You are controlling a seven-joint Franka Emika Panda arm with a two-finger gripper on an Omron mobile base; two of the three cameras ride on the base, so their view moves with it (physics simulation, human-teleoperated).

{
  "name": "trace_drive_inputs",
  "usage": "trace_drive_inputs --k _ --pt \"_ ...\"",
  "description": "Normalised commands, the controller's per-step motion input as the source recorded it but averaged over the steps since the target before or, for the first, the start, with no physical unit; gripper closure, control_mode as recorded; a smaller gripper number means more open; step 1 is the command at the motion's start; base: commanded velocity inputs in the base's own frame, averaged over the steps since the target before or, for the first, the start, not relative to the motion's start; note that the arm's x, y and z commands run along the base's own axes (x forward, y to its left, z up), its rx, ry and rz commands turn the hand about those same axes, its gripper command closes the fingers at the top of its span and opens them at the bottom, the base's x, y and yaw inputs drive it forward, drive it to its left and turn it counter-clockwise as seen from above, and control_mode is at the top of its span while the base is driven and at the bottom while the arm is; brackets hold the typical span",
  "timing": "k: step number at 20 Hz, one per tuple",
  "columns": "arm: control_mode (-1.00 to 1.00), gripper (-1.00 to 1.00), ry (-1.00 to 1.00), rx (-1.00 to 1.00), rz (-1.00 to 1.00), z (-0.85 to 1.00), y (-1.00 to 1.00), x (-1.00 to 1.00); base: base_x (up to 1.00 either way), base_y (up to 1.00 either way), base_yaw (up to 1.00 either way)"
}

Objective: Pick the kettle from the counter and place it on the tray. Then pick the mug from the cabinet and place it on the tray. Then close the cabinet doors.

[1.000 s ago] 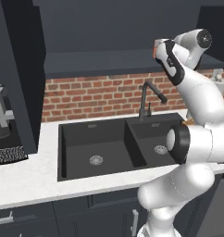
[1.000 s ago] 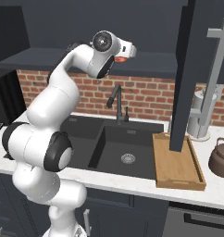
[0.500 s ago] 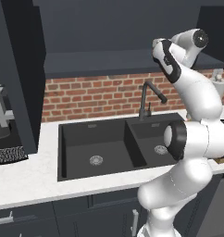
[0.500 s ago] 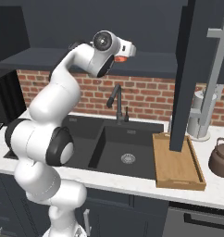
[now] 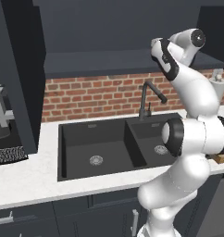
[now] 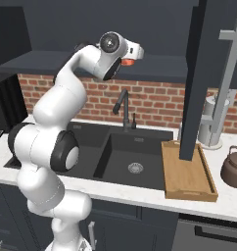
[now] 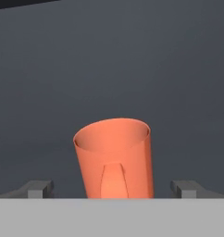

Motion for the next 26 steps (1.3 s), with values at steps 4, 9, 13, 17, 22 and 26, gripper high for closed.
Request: trace_drive_inputs --k 4,9,13,17,22,26 --pt "-1.0 -1.0 0.0 0.0 0.01 -0.06 0.0 0.13 0.0 0.0 0.0" --pt "-1.0 -1.0 0.0 0.0 0.03 -0.11 -0.03 0.16 0.0 0.0 0.0" --pt "-1.0 1.0 0.0 0.0 0.0 -0.1 -0.08 0.05 0.0 0.0 0.0" --pt "-1.0 1.0 0.0 0.0 0.0 -0.04 -0.09 0.02 0.0 0.0 0.0" --pt "-1.0 1.0 0.0 0.01 0.0 -0.05 -0.09 0.0 0.0 0.0 0.0" --pt "-1.0 1.0 0.0 0.0 0.0 -0.04 -0.09 0.0 0.0 0.0 0.0"
